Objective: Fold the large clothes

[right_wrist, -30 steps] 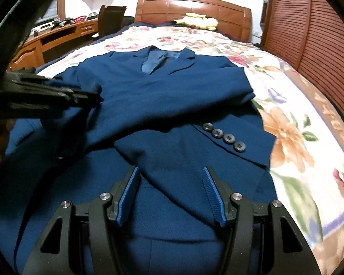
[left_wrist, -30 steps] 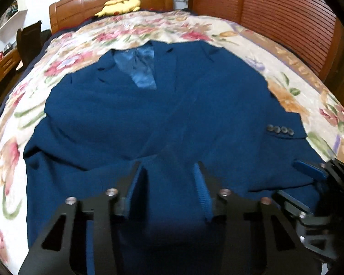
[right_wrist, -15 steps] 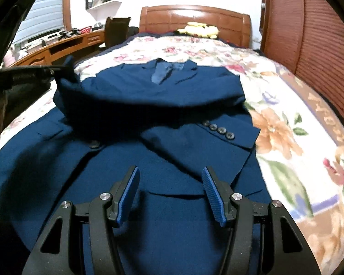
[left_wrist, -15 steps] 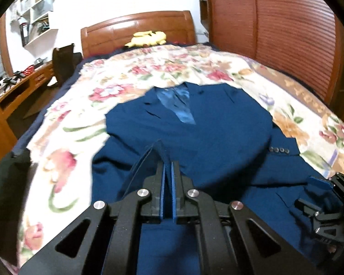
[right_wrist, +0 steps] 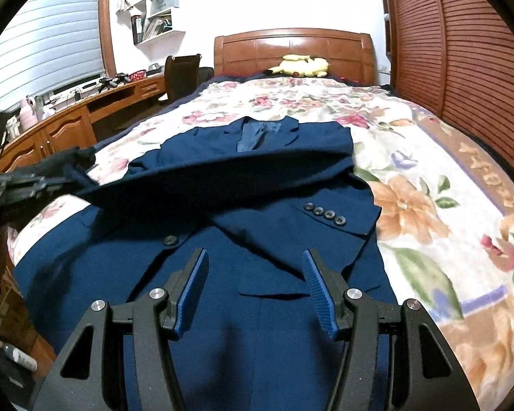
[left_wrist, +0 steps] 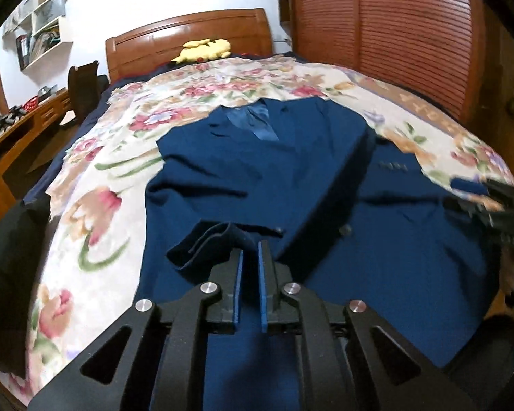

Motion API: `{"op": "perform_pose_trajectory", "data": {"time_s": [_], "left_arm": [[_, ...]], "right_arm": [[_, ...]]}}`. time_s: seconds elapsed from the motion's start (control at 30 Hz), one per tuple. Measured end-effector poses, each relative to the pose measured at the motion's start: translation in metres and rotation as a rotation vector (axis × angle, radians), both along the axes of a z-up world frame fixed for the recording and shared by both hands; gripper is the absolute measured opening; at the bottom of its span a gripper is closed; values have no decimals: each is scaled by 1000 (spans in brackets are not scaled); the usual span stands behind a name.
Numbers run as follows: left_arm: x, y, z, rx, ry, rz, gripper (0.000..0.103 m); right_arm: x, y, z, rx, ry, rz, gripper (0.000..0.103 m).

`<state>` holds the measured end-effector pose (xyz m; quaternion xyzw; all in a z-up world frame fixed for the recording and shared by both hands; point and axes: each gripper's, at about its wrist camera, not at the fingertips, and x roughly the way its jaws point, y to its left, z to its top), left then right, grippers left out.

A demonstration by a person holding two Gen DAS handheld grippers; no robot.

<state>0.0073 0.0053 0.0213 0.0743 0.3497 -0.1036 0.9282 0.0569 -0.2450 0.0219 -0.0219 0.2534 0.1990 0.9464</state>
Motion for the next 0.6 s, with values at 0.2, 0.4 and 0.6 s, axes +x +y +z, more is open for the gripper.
{"op": "perform_pose_trajectory", "data": {"time_s": [0.2, 0.4, 0.6], "left_arm": [[-31, 11, 5, -28, -75, -6, 43], [-30, 29, 3, -47, -78, 13, 66], [-14, 44, -5, -74, -66, 67, 76]], "right_arm": [[1, 10, 2, -31, -4, -16, 59], [-19, 15, 9, -58, -29, -27, 59], [-47, 8, 20, -97, -57, -16, 59]]}}
